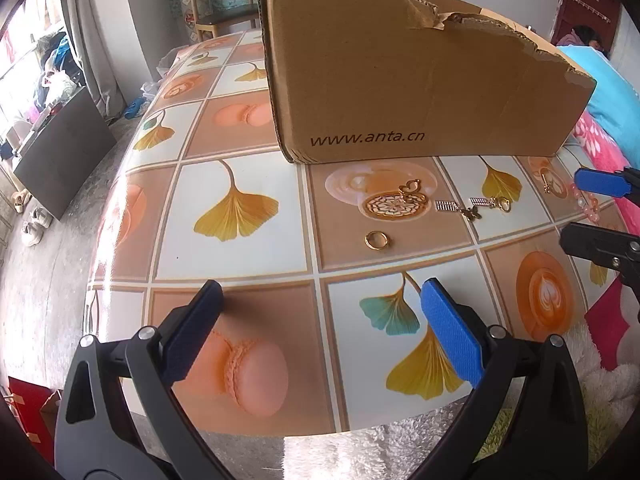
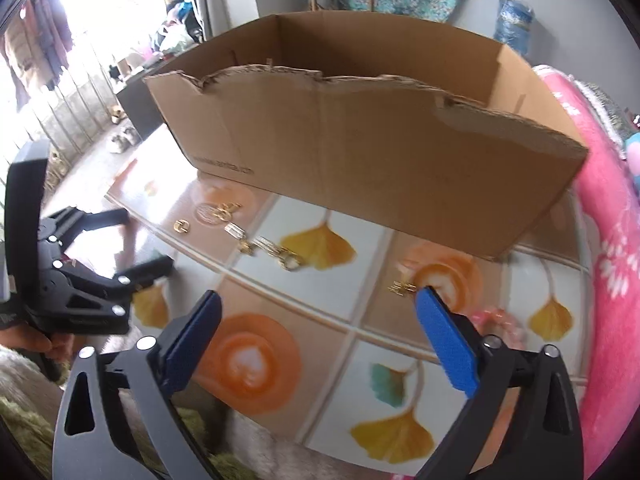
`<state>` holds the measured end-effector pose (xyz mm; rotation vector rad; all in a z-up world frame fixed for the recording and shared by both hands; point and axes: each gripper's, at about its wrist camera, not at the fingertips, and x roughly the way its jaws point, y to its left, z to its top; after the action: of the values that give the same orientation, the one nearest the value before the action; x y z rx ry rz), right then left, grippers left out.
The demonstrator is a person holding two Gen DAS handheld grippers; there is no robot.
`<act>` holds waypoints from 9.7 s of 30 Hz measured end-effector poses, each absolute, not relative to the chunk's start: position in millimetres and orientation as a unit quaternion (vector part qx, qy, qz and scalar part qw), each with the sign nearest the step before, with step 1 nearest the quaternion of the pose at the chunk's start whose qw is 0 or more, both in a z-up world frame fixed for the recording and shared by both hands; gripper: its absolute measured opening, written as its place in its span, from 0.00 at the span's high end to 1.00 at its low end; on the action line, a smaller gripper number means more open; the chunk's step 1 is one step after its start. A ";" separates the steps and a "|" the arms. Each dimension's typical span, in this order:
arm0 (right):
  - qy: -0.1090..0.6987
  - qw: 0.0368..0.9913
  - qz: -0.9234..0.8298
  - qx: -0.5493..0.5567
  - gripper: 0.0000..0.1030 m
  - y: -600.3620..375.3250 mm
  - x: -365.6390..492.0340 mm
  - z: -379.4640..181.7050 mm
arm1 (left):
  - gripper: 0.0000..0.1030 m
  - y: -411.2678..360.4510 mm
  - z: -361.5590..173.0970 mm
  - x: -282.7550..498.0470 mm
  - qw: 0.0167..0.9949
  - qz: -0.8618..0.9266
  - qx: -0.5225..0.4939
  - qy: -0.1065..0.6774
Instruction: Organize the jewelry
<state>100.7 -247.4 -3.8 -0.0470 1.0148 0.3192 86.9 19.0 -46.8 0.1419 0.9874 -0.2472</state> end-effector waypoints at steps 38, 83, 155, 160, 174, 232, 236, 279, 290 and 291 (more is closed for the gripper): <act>0.489 0.857 0.165 0.016 0.50 -244.0 127.9 -20.7 | 0.89 -8.4 -37.4 96.3 0.864 -0.200 0.104 0.450; 0.399 0.894 0.199 -0.043 0.88 -240.1 103.5 63.2 | 0.89 11.7 28.9 68.8 0.894 -0.210 0.078 0.387; 0.477 0.849 0.228 -0.005 0.56 -241.7 123.7 -4.8 | 0.11 -1.4 -37.6 84.4 0.880 -0.166 0.076 0.438; 0.489 0.837 0.243 -0.033 0.67 -232.9 133.6 -16.5 | 0.11 -6.9 -43.9 87.0 0.874 -0.167 0.088 0.448; 0.486 0.821 0.278 -0.115 0.90 -207.2 143.4 -25.9 | 0.11 1.2 -45.8 93.9 0.876 -0.157 0.083 0.448; 0.505 0.836 0.210 0.047 0.94 -276.6 128.5 -27.7 | 0.79 -60.1 -35.9 106.7 0.845 -0.281 0.197 0.410; 0.505 0.836 0.209 0.053 0.94 -275.9 129.0 -27.8 | 0.81 -60.7 -34.9 110.9 0.837 -0.304 0.201 0.408; 0.474 0.856 0.204 -0.007 0.61 -259.9 116.0 7.4 | 0.96 -8.2 20.3 96.5 0.882 -0.275 0.068 0.378; 0.502 0.848 0.167 -0.045 0.95 -250.9 118.6 -22.7 | 0.96 -7.8 5.3 93.0 0.878 -0.273 0.054 0.389; 0.500 0.849 0.168 -0.038 0.98 -252.9 118.1 -20.4 | 0.96 -7.4 6.8 91.3 0.880 -0.272 0.054 0.386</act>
<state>118.1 -252.9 -20.4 -0.0794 1.0528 0.3531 91.3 -7.4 6.8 0.1129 0.8045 -0.5673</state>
